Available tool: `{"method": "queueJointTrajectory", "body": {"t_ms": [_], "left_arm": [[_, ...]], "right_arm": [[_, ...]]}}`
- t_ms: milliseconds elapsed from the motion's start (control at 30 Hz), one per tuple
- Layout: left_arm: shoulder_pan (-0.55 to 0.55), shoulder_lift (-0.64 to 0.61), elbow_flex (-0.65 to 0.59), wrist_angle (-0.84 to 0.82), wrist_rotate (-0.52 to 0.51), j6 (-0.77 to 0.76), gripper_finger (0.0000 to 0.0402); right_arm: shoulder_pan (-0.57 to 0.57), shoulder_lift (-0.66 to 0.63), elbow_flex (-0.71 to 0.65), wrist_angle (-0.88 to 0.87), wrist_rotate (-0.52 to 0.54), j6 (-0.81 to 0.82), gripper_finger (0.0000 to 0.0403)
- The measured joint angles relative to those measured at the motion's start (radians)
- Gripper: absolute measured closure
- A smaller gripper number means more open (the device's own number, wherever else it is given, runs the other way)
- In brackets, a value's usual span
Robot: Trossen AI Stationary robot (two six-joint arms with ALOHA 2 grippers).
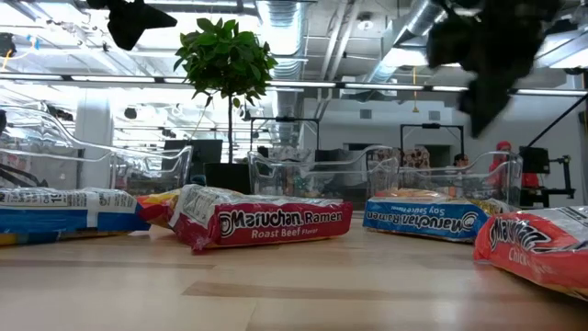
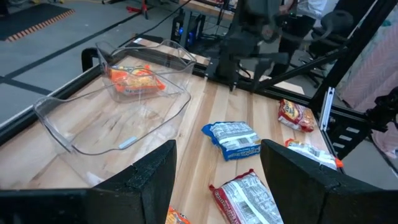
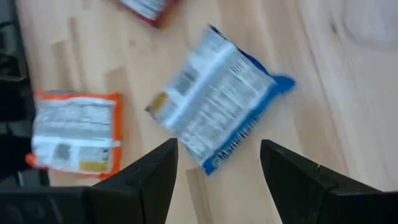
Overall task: Sort Maruchan noodles
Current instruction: Put the top orange noodle pack into the right transparent bin
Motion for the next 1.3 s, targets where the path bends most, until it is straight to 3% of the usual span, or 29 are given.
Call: {"method": "queueJointTrajectory", "body": {"t_ms": [167,267,533,667,767,1033,1200,1300], "left_arm": [[0.000,0.000,0.000,0.000,0.000,0.003,0.0184],[0.000,0.000,0.000,0.001,0.000,0.020,0.0184],[0.000,0.069,0.000,0.019,-0.033,-0.028,0.0184],[0.000,0.253,0.073,-0.040,0.013,-0.027,0.0184],[0.000,0.430,0.208,-0.134,0.013,-0.026,0.0184],[0.001,0.896,0.573,-0.590,-0.024,0.045,0.0184],[0.001,1.096,0.653,-0.608,0.042,0.083,0.0184],[0.000,1.184,0.670,-0.611,0.028,0.054,0.0184]], "right_arm": [[0.055,-0.081,-0.087,-0.014,-0.222,0.205,0.0147],[0.167,-0.123,-0.088,-0.040,-0.251,0.322,0.0147],[0.371,-0.120,-0.087,0.089,0.061,0.567,0.0147],[0.375,-0.122,-0.088,0.088,0.083,0.599,0.0147],[0.361,-0.127,-0.088,0.086,0.086,0.605,0.0147],[0.321,-0.131,-0.088,0.084,0.087,0.575,0.0147],[0.310,-0.130,-0.088,0.085,0.087,0.557,0.0147],[0.310,-0.130,-0.088,0.086,0.089,0.552,0.0147]]}}
